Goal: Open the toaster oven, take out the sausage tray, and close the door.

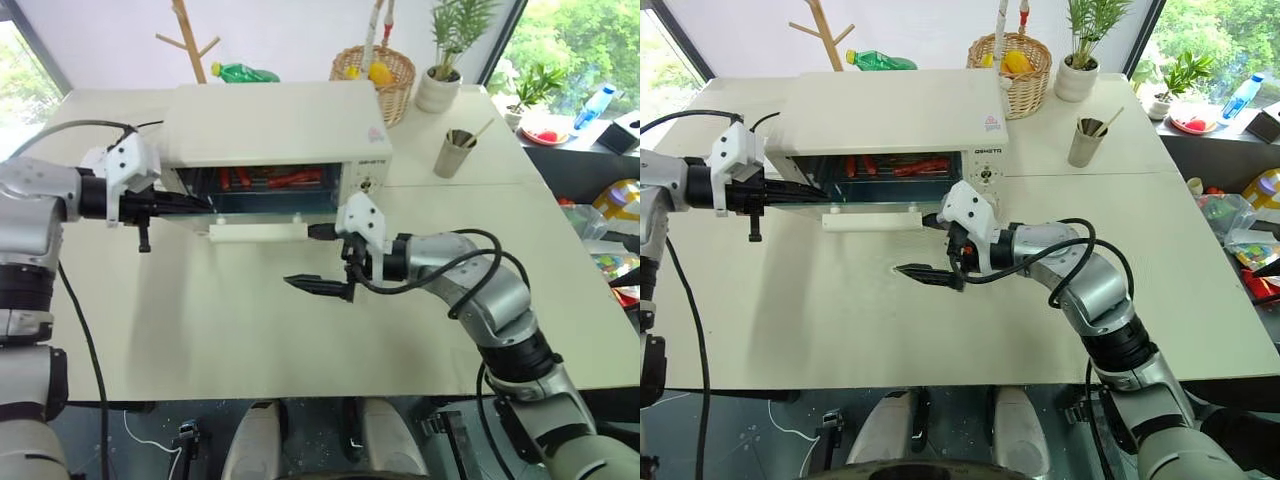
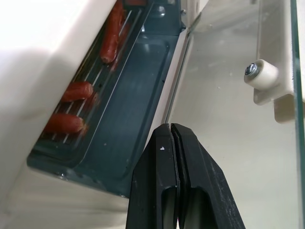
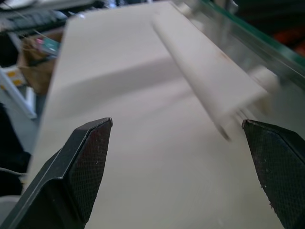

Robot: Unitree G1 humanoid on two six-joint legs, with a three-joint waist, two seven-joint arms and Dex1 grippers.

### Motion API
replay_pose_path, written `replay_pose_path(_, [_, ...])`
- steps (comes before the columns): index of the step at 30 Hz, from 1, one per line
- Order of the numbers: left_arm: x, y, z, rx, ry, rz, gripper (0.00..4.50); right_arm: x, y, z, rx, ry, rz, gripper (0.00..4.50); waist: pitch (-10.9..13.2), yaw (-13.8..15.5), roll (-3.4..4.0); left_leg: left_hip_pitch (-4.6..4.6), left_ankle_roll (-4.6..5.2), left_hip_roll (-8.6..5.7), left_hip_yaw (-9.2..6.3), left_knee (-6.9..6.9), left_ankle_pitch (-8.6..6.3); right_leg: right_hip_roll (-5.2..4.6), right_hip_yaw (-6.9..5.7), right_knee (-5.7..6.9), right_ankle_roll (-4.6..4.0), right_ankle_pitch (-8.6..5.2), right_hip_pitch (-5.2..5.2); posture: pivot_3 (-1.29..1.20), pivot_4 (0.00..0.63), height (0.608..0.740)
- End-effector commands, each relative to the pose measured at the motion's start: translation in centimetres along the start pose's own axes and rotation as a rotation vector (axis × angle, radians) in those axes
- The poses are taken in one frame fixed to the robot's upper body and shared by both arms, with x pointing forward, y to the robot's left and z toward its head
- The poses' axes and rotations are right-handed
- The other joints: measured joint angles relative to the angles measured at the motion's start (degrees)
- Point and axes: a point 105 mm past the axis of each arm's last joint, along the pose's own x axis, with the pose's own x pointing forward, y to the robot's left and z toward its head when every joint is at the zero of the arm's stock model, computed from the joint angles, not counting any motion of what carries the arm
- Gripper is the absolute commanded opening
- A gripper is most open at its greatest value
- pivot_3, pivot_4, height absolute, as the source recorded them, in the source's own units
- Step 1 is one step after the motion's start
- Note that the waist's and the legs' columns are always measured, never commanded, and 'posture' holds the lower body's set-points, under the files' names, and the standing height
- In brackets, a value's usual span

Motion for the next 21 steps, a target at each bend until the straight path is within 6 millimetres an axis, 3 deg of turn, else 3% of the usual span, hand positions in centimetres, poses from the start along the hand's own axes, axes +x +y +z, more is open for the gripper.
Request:
replay_pose_path(1, [-0.7,0.4,1.7,0.023,-0.053,0.021,0.03,-1.6,0.1,0.1,-0.026,0.001,-0.033,4.5,0.0,0.0,0.0,0.0,0.0,0.0,0.0,0.0,0.0,0.0,0.0,0.0,0.0,0.0,0.0,0.0,0.15,0.74])
replay_pose_path(8, [-0.6,-0.1,2.2,-0.023,-0.093,0.008,0.03,-6.4,2.0,-1.6,0.006,0.088,-0.047,4.5,0.0,0.0,-0.01,-0.01,0.0,0.0,-0.01,0.0,0.0,-0.01,0.0,-0.01,0.0,0.0,0.01,0.0,0.15,0.74])
replay_pose_path(12, [-0.7,-1.6,1.7,-0.066,-0.087,-0.046,0.03,-9.0,3.1,-1.7,0.008,0.132,-0.038,4.5,0.0,-0.2,-0.01,0.02,0.0,0.01,0.0,-0.01,0.0,-0.01,0.01,-0.01,0.0,-0.01,0.01,0.0,0.15,0.74])
replay_pose_path(17, [-1.1,-3.3,0.9,-0.134,-0.087,-0.066,0.03,-10.7,2.3,-1.4,0.013,0.146,-0.108,4.5,0.0,-0.1,-0.03,0.07,0.0,0.05,0.02,0.0,0.0,0.01,0.03,-0.02,-0.01,-0.02,0.04,0.0,0.15,0.74])
replay_pose_path(21, [-0.7,-4.5,-1.4,-0.174,-0.046,-0.027,0.03,-11.3,1.6,-0.6,0.0,0.127,-0.147,4.5,0.0,0.0,-0.03,0.06,0.0,0.06,0.03,0.0,0.0,0.0,0.06,-0.07,-0.02,-0.02,0.05,0.0,0.15,0.74])
